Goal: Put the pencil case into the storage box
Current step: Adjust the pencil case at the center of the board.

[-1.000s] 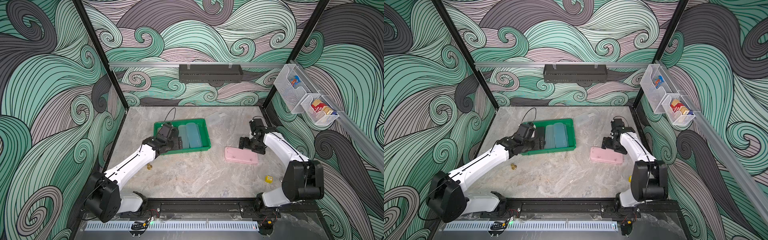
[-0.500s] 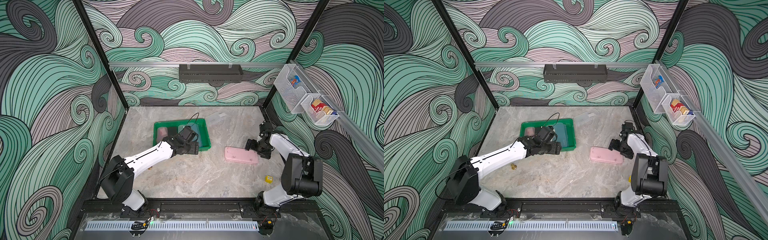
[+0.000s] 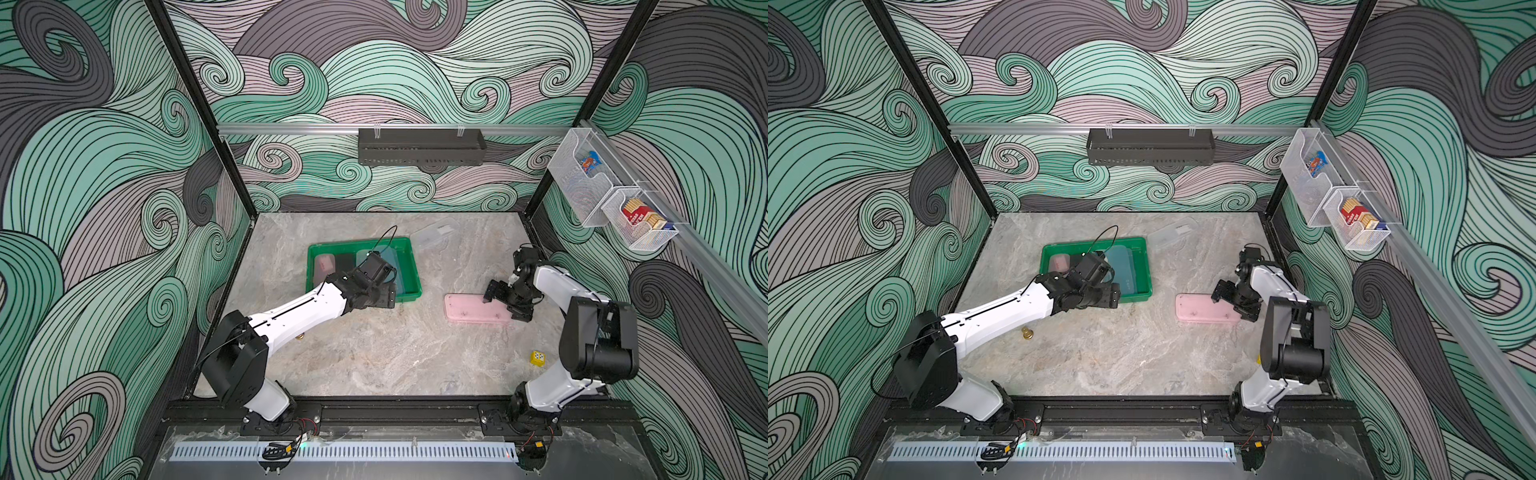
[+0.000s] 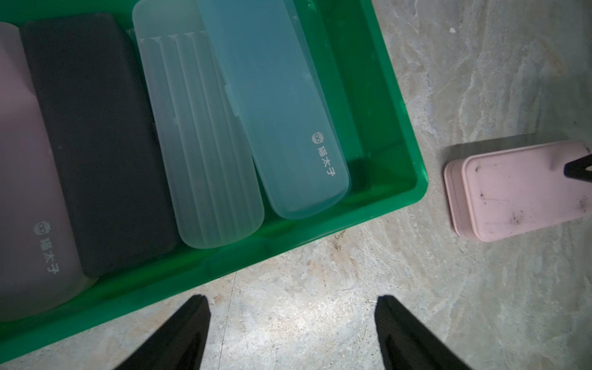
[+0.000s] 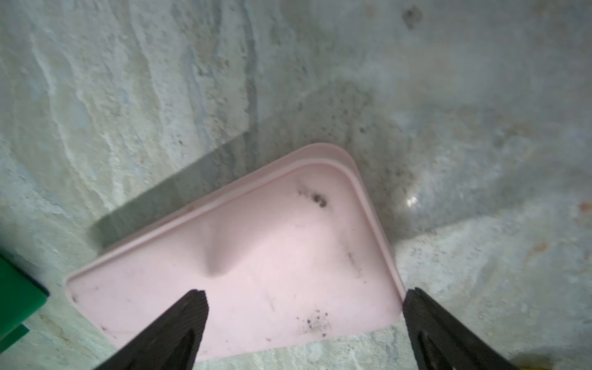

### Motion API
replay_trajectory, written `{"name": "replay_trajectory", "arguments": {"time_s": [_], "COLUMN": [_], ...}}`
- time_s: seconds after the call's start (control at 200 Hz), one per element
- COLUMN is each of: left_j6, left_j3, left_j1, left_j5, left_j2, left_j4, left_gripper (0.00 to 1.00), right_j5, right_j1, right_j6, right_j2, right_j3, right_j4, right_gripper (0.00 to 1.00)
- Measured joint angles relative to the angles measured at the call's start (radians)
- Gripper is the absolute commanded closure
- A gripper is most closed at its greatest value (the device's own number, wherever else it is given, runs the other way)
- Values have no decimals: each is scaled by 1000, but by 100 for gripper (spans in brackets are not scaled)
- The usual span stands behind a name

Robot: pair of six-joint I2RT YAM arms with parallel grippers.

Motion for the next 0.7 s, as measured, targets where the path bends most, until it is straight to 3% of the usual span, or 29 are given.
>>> {"name": "replay_trajectory", "arguments": {"time_s": [0.36, 0.7], "left_j6": [9, 2], "left_j3": [-26, -82], "left_j1": [0, -71], "left_j5": [-55, 1], "left_j2": [-10, -61], "left_j4": [-29, -3], "left_gripper": [15, 15], "right_j5": [-56, -9], "right_j1": [106, 118], "right_j6": [-5, -35], "right_j2": [235, 177], "right_j3": [274, 220], "right_j4": [30, 23], "right_gripper": [1, 1]}}
